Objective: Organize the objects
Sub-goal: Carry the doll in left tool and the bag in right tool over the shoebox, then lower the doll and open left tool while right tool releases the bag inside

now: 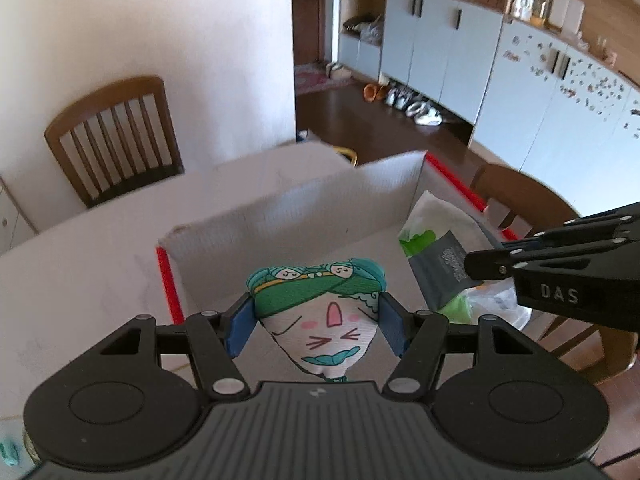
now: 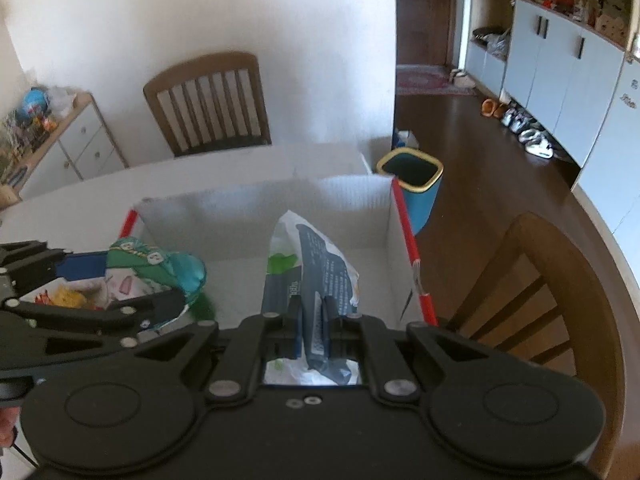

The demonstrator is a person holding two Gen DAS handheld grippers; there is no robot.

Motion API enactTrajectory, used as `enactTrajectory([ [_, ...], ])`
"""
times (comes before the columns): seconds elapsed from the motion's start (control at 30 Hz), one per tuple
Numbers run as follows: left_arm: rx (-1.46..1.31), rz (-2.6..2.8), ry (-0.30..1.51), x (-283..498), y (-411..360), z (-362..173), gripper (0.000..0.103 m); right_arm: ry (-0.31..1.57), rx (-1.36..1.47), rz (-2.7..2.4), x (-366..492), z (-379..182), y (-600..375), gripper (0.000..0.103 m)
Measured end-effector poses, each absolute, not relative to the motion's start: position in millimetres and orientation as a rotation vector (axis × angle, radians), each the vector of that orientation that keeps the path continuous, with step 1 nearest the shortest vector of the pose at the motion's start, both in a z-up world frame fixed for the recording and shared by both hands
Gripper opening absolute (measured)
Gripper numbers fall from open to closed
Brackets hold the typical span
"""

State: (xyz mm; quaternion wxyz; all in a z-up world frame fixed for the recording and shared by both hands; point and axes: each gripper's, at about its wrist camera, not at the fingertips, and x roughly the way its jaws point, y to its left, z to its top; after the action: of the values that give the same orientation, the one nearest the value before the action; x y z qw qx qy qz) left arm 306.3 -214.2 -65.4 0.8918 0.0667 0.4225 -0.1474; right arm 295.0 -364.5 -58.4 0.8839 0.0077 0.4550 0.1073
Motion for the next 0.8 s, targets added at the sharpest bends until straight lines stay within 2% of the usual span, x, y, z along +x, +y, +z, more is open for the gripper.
enactTrajectory([
  [0.37,0.16,-0.269,0.979,323,-218,-107,0.065,1.028,-0.054,0.298,312,-94,-357,0.008],
  [0.8,0.205,-0.276,1.087,334,-230,-131,0.066,1.104,-0.058,0.307,317,-121,-361,0.008],
])
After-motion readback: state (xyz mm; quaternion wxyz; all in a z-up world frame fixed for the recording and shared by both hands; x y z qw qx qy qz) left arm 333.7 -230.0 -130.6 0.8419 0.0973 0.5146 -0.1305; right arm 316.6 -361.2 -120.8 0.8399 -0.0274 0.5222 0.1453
